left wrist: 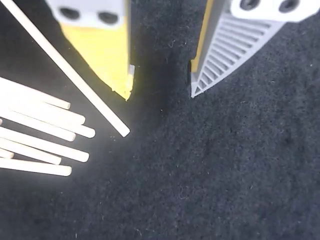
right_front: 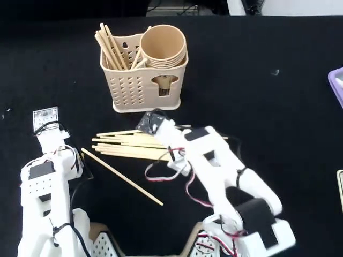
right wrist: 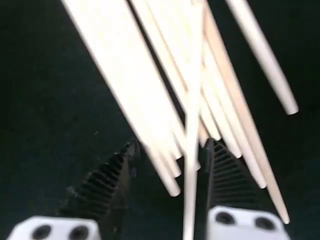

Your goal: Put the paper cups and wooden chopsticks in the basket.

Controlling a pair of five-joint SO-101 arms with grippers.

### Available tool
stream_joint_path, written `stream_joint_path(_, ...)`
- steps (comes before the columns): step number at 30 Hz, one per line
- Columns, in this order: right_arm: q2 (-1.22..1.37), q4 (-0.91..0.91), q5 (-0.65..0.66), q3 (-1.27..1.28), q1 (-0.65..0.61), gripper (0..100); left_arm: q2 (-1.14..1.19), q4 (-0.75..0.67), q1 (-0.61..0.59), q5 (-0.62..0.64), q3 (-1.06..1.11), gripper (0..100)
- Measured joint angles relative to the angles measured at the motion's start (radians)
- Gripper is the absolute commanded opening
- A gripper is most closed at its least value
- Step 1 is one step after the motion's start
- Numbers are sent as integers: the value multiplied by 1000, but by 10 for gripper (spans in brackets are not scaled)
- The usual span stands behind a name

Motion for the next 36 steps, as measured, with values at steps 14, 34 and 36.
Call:
stream_joint_path(14,-189,84,-44,-40,-17,11,0,-3,0,0,0,192)
stream_joint_path(34,-212,112,-37,-84,-161,11,0,-3,0,0,0,192)
stream_joint_path(36,-195,63,-101,-106,-192,11,0,-3,0,0,0,192)
